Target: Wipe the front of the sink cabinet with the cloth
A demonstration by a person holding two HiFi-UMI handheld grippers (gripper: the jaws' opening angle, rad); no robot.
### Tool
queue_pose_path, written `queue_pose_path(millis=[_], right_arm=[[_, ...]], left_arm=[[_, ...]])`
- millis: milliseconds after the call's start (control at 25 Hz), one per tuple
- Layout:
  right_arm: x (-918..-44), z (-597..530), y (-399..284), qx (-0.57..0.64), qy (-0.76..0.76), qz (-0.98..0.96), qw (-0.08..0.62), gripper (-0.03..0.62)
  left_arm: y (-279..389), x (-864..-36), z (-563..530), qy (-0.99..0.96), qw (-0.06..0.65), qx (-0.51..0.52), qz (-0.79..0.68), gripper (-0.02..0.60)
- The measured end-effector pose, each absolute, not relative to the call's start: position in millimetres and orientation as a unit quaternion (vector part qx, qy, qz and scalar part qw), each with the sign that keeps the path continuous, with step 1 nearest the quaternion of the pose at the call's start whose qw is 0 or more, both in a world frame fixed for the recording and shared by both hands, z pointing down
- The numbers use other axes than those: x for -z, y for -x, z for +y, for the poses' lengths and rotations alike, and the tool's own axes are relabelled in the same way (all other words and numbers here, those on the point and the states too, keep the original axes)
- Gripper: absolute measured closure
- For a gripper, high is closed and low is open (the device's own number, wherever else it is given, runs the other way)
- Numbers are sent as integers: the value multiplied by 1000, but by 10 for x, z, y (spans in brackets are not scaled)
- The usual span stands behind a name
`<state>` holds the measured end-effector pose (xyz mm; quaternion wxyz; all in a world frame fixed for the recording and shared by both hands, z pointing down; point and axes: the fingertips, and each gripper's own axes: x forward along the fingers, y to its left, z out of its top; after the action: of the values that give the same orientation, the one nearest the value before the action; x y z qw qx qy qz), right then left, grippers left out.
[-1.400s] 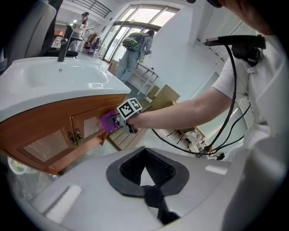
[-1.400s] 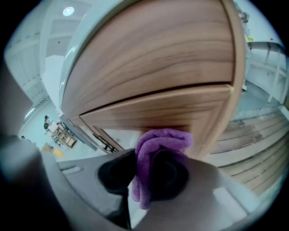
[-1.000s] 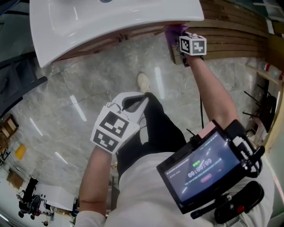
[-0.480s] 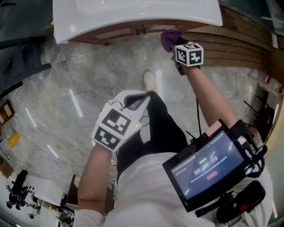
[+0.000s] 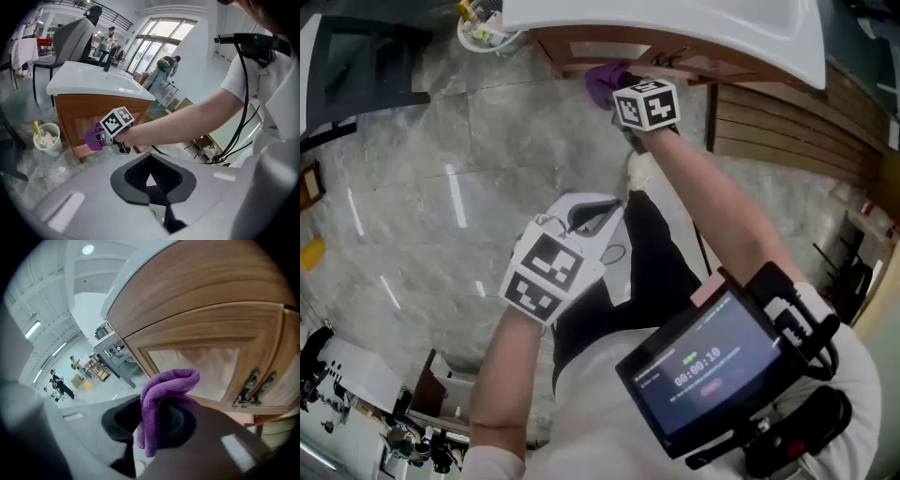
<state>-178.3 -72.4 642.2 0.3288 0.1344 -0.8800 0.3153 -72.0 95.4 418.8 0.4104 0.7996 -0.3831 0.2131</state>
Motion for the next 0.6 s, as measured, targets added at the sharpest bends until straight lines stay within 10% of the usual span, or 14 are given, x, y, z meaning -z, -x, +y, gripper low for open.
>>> queue_pose_path(millis=[600], right_arm=[[-6713, -771, 2896, -421, -195, -845, 267, 522]], left_arm=[[1332, -4385, 1488, -771, 429, -184, -433, 577]])
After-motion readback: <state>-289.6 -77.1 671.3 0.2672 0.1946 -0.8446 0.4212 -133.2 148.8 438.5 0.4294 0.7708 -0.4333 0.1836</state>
